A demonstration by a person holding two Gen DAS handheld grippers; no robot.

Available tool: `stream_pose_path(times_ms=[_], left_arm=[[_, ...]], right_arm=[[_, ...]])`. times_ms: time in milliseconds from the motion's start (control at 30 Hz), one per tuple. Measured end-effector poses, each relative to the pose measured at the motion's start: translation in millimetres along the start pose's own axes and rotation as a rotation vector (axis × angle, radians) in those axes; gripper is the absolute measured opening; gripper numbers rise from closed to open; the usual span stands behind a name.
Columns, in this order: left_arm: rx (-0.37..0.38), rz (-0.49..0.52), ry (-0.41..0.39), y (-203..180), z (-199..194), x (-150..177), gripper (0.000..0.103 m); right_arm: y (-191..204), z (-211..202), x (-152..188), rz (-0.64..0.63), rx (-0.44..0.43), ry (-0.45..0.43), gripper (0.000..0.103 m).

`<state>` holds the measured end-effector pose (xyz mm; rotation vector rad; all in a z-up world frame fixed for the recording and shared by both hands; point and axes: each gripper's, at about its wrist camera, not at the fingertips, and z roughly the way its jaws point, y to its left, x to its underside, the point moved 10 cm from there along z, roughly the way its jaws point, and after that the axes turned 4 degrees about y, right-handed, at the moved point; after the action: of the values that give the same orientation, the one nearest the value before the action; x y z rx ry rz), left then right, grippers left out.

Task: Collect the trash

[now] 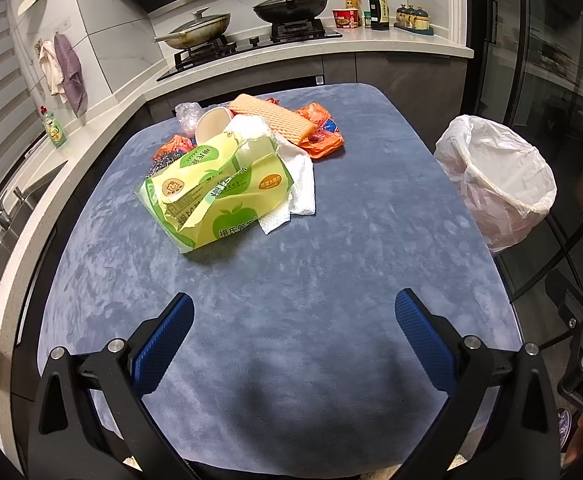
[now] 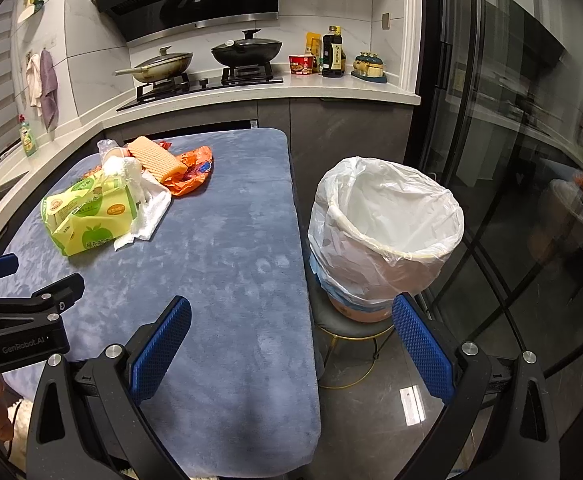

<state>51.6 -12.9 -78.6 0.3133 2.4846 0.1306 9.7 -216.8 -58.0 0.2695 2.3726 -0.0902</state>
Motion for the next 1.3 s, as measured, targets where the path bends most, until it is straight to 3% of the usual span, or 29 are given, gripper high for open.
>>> stream_pose_path(times_ms=[767,1300], left_arm=[[0.024,-0.003,0.005,-5,0,-3,0.096],[0.057,-0.081,0.044,28,32,-13,0.096]], right_arm=[[-2,1,-1,0.003,-0.001,0.000,0.096],[32,30,-25,-0.014,-0.023,0.008,0.096]])
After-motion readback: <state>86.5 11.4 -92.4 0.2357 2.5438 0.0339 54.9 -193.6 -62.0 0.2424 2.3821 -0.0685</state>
